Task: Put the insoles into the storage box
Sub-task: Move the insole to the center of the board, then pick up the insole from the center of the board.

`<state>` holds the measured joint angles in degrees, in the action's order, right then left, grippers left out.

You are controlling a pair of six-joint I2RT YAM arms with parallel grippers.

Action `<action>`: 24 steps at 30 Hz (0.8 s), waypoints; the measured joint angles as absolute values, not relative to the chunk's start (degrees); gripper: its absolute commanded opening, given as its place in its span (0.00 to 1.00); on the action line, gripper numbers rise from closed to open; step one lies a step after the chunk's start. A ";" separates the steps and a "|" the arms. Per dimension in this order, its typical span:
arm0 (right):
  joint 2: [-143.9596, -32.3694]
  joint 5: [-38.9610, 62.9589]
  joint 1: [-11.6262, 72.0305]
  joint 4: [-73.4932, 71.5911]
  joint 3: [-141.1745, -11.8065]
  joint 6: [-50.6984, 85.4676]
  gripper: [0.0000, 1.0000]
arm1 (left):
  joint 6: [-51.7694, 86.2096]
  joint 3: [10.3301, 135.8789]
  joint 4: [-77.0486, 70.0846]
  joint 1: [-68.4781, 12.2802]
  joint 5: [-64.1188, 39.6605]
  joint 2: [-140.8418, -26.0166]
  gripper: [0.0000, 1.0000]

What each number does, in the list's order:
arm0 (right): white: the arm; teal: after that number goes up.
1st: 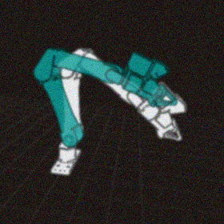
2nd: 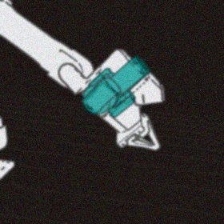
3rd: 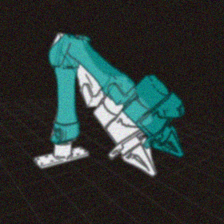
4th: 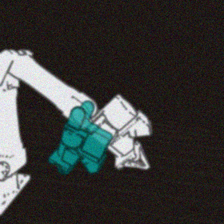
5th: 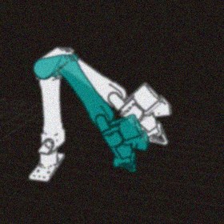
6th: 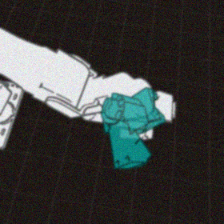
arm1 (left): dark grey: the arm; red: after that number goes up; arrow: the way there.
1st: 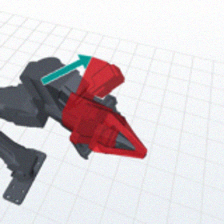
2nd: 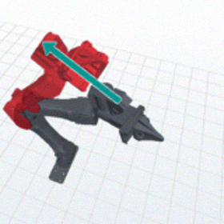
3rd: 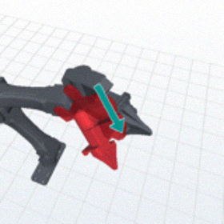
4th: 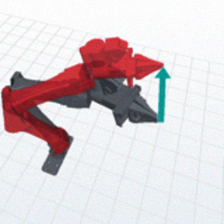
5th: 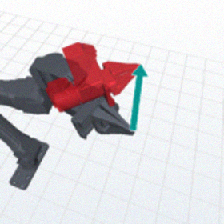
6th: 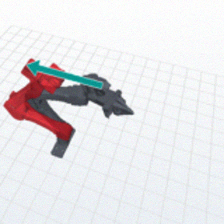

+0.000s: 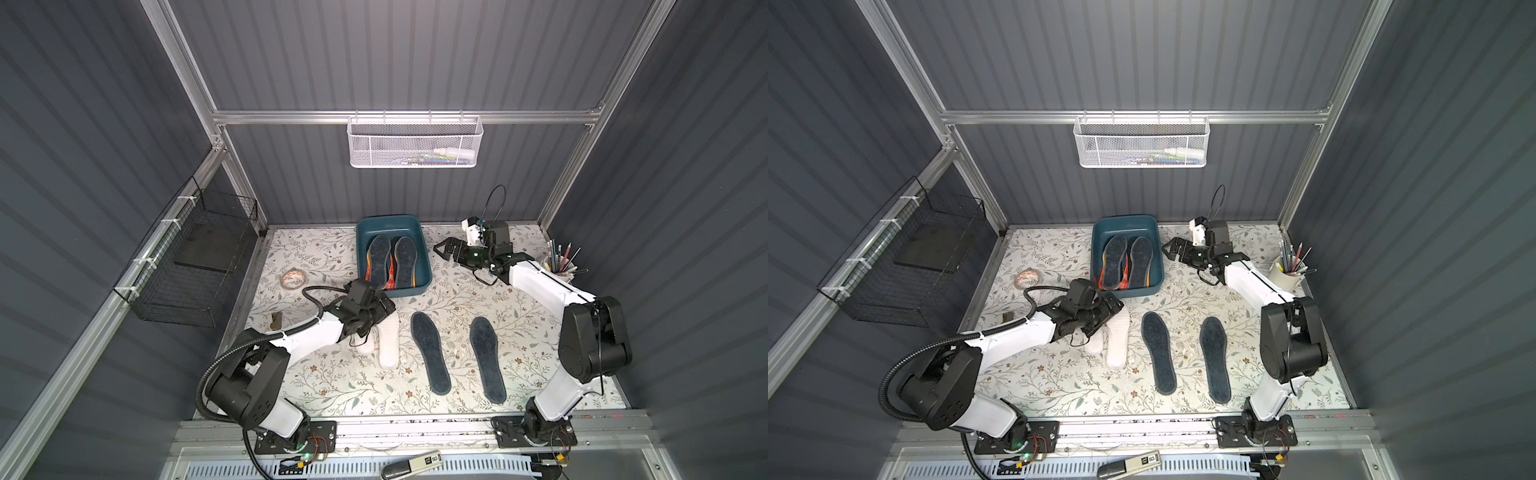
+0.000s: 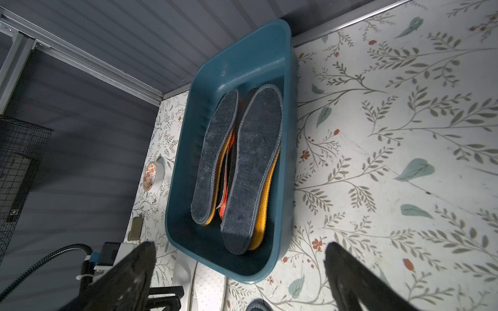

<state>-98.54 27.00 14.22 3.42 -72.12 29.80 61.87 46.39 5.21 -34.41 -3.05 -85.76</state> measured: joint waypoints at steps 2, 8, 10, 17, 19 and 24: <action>-98.54 27.03 14.24 3.44 -72.10 29.80 0.99 | 60.05 47.11 7.29 -34.41 -2.70 -84.34 1.00; -98.54 27.03 14.22 3.42 -72.07 29.82 0.99 | 53.84 50.41 17.65 -34.41 4.16 -80.38 0.94; -98.52 27.05 14.22 3.44 -71.99 29.82 0.99 | 51.99 51.55 21.45 -34.37 7.38 -80.03 0.91; -97.97 27.03 14.22 3.44 -71.18 29.85 0.99 | 47.53 52.34 28.84 -32.12 12.23 -82.65 0.76; -97.67 27.03 14.22 3.46 -70.98 29.89 0.99 | 47.09 52.34 28.95 -31.42 12.21 -84.27 0.73; -97.12 27.03 14.22 3.44 -70.72 29.98 0.99 | 46.50 51.62 28.16 -29.74 11.51 -87.53 0.63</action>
